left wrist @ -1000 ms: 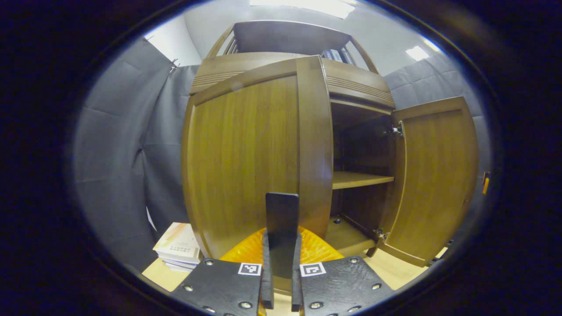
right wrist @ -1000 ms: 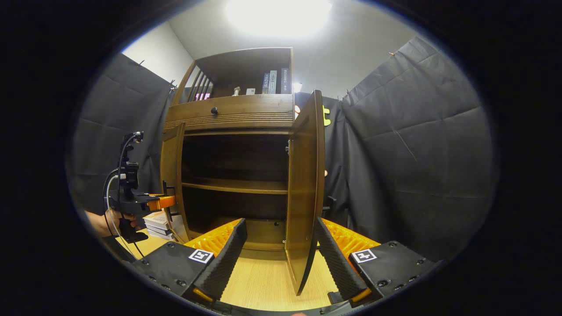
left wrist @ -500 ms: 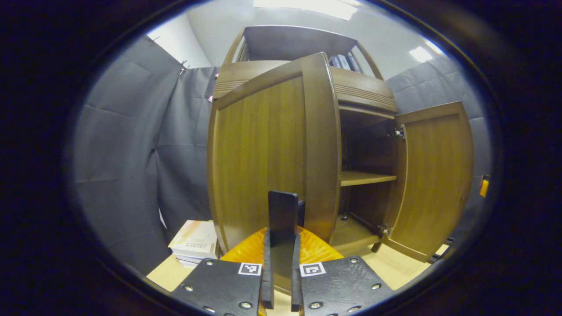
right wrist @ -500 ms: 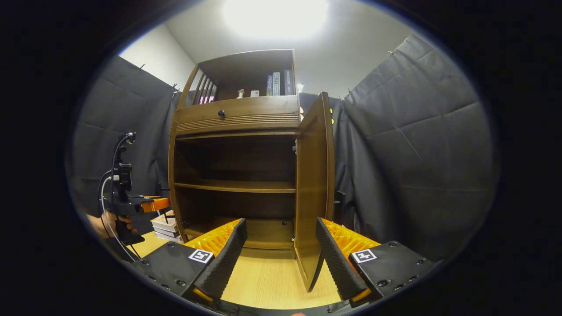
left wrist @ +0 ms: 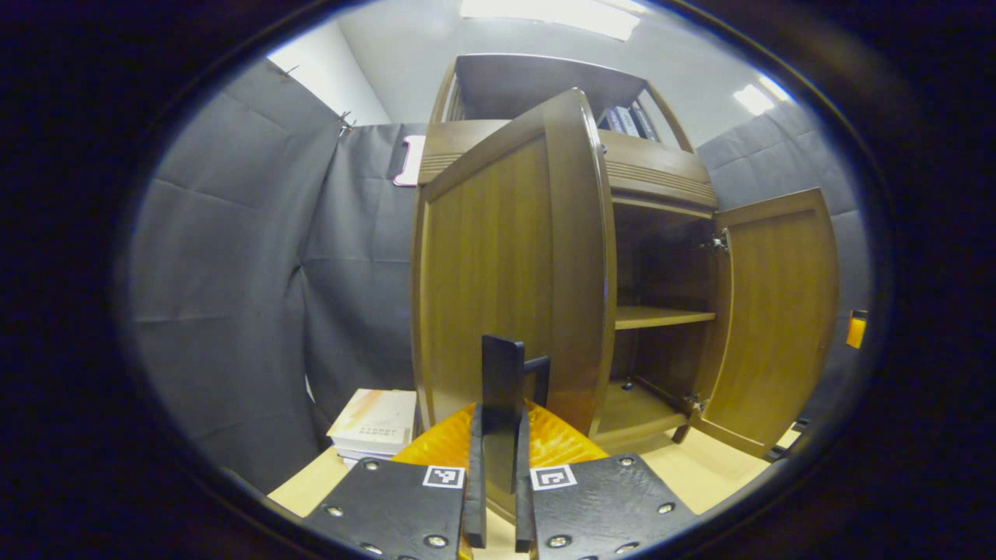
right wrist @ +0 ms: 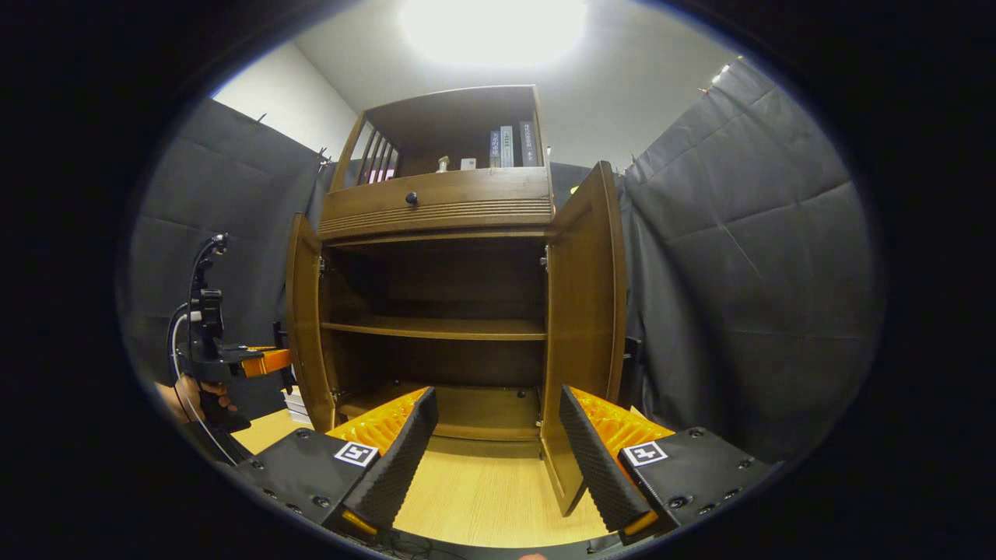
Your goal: Open the right door of the double-door shoe cabinet with the right hand, and open the left door with the left hand.
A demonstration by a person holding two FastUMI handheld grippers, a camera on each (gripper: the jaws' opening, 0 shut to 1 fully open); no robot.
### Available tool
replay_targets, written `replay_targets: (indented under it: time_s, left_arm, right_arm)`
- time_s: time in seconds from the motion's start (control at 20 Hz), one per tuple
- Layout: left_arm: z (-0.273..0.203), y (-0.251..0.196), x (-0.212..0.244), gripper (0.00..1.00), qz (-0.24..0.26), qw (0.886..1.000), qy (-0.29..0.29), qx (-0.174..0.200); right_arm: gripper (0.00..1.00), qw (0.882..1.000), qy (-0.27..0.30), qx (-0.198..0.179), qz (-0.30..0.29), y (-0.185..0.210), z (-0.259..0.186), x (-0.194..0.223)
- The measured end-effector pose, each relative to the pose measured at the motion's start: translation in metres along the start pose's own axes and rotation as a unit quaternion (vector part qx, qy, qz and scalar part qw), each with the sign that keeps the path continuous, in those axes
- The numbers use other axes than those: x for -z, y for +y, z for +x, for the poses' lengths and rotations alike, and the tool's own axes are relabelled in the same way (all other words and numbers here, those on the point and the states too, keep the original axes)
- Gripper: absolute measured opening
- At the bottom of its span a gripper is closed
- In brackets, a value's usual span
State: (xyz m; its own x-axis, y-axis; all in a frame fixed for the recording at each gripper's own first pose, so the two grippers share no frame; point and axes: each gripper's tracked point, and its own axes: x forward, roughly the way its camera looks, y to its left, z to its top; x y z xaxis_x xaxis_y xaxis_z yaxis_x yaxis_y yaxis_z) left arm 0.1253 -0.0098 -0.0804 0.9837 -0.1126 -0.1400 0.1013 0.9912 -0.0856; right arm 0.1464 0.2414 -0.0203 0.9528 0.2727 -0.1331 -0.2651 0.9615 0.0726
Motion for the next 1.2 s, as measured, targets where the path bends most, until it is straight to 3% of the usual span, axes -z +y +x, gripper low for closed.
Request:
replay_targets:
  time_s: [1.2]
  left_arm:
    - [-0.052, 0.104, 0.005, 0.17, 0.016, 0.997, 0.009, -0.080]
  right_arm:
    - [0.96, 0.999, -0.007, -0.044, -0.001, 0.035, 0.003, -0.007]
